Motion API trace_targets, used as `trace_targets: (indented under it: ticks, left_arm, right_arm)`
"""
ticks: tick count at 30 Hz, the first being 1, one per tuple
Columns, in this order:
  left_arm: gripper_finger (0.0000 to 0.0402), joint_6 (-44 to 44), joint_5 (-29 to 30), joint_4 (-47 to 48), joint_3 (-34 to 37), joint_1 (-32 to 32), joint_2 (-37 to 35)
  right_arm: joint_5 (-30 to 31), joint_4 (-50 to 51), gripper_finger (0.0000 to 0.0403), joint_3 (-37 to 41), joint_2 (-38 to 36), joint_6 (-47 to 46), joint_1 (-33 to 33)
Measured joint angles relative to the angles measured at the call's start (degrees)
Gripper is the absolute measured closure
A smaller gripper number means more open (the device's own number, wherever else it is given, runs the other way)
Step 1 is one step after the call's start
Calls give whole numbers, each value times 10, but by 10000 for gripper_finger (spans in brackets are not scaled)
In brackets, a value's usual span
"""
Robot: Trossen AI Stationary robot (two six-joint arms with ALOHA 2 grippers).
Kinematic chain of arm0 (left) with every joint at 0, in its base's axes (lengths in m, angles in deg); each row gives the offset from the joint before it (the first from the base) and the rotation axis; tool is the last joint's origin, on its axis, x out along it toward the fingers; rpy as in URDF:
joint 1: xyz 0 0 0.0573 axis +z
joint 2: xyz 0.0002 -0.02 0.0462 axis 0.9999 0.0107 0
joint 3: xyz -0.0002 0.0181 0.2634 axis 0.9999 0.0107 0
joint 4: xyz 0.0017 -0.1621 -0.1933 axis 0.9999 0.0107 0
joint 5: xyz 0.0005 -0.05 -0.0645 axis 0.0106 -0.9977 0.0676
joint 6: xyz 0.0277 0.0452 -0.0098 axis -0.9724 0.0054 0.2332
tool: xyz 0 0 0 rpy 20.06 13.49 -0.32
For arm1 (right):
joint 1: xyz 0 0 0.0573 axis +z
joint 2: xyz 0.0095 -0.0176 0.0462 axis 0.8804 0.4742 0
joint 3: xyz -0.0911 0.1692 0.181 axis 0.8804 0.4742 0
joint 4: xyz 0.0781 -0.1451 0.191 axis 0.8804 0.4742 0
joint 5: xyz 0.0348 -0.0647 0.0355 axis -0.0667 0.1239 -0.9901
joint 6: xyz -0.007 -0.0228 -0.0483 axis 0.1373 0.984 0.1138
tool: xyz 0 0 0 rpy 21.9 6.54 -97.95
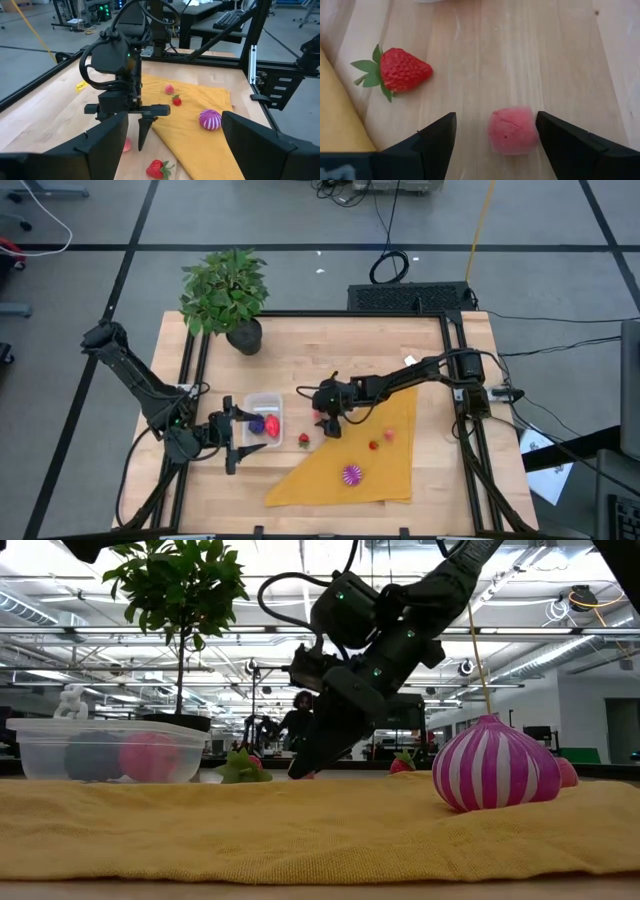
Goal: Pick and placing Produce into tupperware
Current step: Put the top pink peach into the transparent bin
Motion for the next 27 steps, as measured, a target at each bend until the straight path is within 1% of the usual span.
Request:
trace_targets:
  ticks: [9,20,23,27]
  left_arm:
    - [76,12,-1,13,0,0,0]
    - [76,15,-2,13,0,0,0]
    - [76,15,-2,13,0,0,0]
    - [76,11,-2,14,0,0,0]
  right_arm:
    - [3,1,199,0,0,-3,-1]
    - [7,2,295,0,0,-2,-1]
    - [7,3,307,0,0,-2,-1]
    - [7,3,307,0,0,-2,0]
